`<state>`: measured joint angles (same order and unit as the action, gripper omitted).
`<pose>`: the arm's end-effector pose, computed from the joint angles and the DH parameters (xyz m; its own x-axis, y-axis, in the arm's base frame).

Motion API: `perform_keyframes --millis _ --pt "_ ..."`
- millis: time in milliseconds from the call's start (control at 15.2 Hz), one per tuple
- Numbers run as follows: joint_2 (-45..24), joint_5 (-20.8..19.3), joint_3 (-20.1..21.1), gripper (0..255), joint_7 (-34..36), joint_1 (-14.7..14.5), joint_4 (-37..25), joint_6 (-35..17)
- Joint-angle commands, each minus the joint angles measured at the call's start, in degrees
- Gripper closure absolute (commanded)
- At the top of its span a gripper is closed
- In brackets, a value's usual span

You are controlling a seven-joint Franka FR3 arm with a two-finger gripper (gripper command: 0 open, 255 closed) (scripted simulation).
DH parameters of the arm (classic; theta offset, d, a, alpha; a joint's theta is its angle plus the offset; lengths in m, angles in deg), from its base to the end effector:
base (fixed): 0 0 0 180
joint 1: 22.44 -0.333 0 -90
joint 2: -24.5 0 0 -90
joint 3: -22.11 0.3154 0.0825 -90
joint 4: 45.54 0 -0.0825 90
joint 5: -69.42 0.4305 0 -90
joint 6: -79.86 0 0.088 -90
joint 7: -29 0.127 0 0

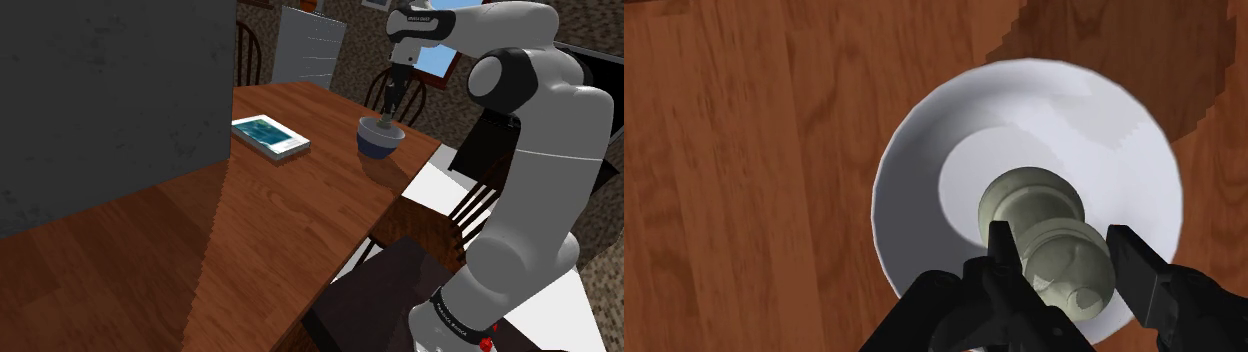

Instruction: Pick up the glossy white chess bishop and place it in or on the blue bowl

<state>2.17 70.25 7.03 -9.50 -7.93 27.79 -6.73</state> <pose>0.6219 -0.3165 0.5013 0.9721 0.1659 -0.1661 0.1642 -0.9861 -0.0241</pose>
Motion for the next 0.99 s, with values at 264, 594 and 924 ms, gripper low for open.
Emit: perform_keyframes --millis 264,594,924 --pt "0.03 0.00 0.00 255 0.01 -0.01 0.19 -0.20" --pt "0.03 0.00 0.00 0 0.01 -0.01 0.19 -0.21" --pt "-4.79 1.05 0.07 0 -0.45 1.25 -14.53 9.74"
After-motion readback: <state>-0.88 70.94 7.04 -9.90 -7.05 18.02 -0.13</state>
